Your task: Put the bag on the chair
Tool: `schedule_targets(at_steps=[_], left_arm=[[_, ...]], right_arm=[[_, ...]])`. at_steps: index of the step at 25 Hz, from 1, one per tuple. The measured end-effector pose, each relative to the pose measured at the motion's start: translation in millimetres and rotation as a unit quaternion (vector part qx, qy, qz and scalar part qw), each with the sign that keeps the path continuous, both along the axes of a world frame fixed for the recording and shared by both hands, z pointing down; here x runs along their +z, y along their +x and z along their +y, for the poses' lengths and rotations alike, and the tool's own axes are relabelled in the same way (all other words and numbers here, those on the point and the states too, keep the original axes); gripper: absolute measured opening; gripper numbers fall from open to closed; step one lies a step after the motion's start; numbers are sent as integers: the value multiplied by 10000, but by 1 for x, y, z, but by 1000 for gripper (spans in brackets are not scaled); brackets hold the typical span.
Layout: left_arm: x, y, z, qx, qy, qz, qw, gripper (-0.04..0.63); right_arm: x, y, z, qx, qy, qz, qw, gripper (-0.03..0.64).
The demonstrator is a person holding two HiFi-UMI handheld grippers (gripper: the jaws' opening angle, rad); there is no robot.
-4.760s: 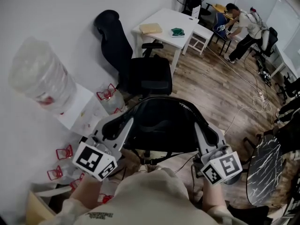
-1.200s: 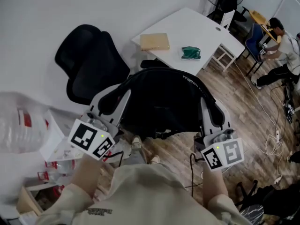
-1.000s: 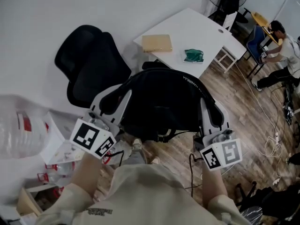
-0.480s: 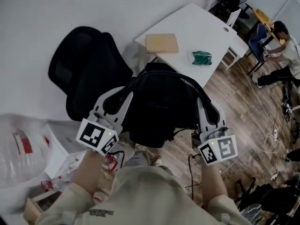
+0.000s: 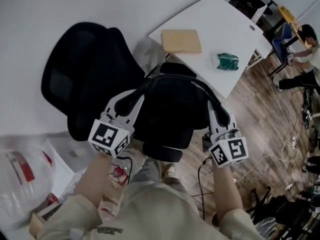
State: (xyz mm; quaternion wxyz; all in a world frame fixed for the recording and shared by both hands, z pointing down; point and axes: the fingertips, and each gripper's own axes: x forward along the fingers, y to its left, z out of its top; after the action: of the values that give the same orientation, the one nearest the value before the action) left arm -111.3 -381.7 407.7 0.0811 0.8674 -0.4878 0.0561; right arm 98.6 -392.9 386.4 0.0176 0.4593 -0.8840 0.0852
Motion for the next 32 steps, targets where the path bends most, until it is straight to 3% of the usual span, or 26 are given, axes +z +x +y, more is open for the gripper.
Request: schedule_targets(at_steps=[9, 22, 32], left_arm=[[72, -29, -40, -107, -450, -247, 9986, 69], [186, -49, -81, -114, -1011, -665, 9926, 71], [280, -57, -100, -191, -1724, -746, 9820, 75]], right_arm=[[80, -28, -41, -204, -413, 257, 9986, 61], [193, -41, -79, -89, -1152, 391, 9925, 64], [281, -46, -95, -112, -1662, 700, 9836, 66]])
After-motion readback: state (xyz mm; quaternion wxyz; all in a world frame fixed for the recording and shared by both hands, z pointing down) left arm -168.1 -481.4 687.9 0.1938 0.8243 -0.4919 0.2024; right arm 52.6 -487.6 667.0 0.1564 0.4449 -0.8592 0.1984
